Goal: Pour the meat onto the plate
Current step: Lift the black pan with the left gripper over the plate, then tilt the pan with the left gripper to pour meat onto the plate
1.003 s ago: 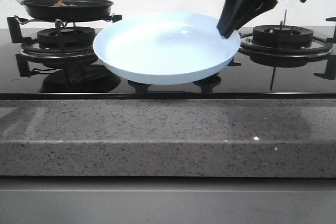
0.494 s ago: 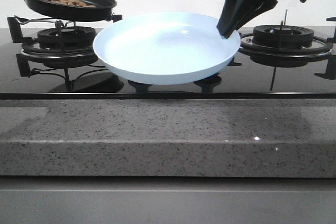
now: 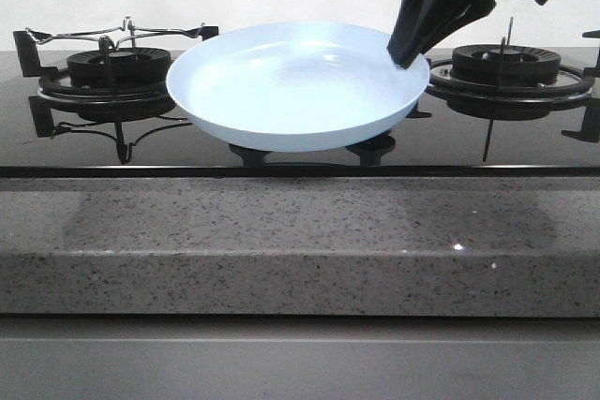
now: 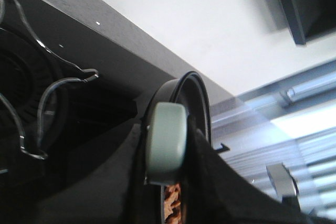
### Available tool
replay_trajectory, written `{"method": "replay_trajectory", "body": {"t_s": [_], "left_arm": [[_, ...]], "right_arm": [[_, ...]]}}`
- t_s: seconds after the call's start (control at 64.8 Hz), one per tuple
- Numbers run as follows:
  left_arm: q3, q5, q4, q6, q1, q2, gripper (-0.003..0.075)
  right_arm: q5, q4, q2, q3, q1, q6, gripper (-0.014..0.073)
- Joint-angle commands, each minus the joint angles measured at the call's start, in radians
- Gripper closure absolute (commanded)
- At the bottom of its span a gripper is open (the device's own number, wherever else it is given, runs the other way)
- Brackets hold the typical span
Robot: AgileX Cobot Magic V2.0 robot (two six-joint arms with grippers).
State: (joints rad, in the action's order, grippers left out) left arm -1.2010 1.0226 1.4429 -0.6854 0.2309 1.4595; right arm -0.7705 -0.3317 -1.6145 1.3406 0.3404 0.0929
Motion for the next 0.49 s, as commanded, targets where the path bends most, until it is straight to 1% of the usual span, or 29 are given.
{"method": "replay_trajectory", "body": {"t_s": [0.0,0.077,0.123,0.262,0.478], "left_arm": [[-0.008,0.015,0.109,-0.074,-0.036,-0.091,0.0741],[-0.008,-0.013,0.105,-0.107,-0.069,-0.128,0.0741],[-0.008,-0.056,0.095,-0.131,-0.095,-0.153,0.0741],[-0.008,-0.130,0.063,-0.260,-0.166,-0.205,0.0741],[-0.008,-0.287,-0.031,-0.405,-0.297,-0.254,0.0741]], "right_arm": [[0.048,-0.025,0.052,0.025,0.000,0.008,0.0663],[0.048,-0.025,0.052,0.025,0.000,0.008,0.0663],[0.048,-0.025,0.052,0.025,0.000,0.008,0.0663],[0.048,-0.025,0.052,0.025,0.000,0.008,0.0663],[0.048,-0.025,0.052,0.025,0.000,0.008,0.0663]]}}
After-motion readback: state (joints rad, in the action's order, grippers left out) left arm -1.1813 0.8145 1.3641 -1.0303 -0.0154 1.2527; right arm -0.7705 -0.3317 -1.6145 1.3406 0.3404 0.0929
